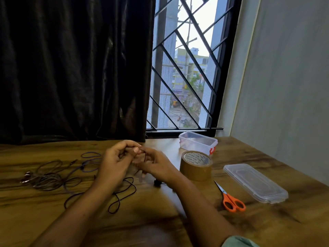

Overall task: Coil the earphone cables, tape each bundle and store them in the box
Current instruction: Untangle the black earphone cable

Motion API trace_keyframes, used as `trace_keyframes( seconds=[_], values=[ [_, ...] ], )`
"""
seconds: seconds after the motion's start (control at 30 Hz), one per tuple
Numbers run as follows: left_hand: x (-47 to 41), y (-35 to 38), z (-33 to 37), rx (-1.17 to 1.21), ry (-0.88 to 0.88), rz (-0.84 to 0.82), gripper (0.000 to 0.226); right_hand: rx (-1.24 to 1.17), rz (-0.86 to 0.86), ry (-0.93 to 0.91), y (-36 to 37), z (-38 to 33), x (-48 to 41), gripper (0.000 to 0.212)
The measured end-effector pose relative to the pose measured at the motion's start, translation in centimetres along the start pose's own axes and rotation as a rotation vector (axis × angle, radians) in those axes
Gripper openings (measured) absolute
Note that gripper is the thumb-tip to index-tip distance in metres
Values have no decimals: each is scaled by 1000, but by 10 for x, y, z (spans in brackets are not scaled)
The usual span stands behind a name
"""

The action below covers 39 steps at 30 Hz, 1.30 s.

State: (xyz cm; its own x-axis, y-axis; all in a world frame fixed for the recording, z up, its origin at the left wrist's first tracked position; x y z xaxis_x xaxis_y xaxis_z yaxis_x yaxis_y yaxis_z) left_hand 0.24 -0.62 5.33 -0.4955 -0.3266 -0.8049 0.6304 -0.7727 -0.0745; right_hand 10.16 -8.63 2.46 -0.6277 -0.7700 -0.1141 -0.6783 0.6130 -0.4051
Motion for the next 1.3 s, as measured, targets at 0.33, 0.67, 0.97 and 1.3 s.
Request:
trace_keyframes(
  seconds=[0.33,0.67,0.97,1.3],
  values=[
    [3,13,-2,182,-104,-34,17,-28,-38,126,4,13,2,11],
    [-6,-29,-7,69,-183,259,16,-277,629,107,-68,16,9,25],
    [-10,-85,-5,-103,-169,517,14,-329,519,260,-59,11,15,40],
    [-11,-70,-8,430,-454,213,12,-376,246,358,-41,8,19,56]
  ],
)
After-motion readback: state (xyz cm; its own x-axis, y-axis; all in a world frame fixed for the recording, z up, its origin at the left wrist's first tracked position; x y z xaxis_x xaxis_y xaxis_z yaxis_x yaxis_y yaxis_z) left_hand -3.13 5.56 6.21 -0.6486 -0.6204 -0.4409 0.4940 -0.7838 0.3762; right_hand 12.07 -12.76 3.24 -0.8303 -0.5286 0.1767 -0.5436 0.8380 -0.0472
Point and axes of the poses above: each hand's wrist, its own x-axis away from the middle knuckle, its own y-axis out of the palm, z = x × y, the point moved 6 cm from there along -x, towards the middle knuckle, and after that the axes turned 15 degrees about y, right-handed, at the moved point
